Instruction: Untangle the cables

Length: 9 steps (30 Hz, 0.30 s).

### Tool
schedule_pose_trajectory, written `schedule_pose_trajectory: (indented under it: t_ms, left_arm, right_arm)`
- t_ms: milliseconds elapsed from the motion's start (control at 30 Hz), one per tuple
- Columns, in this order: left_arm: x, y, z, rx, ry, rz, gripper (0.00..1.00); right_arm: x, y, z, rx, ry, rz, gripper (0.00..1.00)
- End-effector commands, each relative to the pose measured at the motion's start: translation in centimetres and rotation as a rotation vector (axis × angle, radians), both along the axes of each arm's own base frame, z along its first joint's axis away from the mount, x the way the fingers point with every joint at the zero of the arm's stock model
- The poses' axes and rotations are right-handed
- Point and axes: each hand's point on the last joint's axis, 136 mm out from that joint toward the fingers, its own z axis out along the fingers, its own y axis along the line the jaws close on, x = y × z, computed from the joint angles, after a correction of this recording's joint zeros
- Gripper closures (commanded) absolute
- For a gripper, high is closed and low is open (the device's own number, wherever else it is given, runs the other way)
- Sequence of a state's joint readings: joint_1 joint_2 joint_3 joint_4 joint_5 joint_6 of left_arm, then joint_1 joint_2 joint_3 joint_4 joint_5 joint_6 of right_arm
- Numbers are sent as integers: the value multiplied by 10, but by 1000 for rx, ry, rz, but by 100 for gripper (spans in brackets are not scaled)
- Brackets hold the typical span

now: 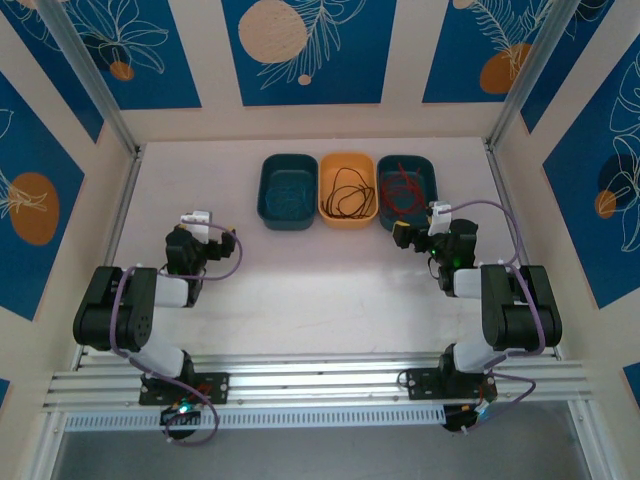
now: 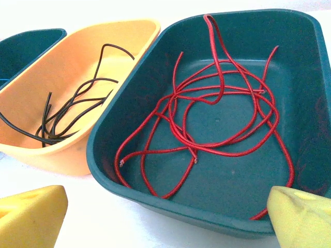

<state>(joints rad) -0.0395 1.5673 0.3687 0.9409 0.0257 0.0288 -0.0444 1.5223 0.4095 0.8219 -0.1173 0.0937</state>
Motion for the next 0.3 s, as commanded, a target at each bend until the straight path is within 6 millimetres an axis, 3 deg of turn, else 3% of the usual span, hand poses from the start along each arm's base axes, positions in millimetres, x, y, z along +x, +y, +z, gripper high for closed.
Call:
schedule_pose_trajectory:
  t_ms: [0,267]
  left_arm:
    - [2,0,2,4,-3,-3,0]
    - [2,0,3,3,-6,-3,0]
  right_arm:
    - [-2,2,0,-9,-10,23,1]
    - [-2,2,0,-9,-10,23,1]
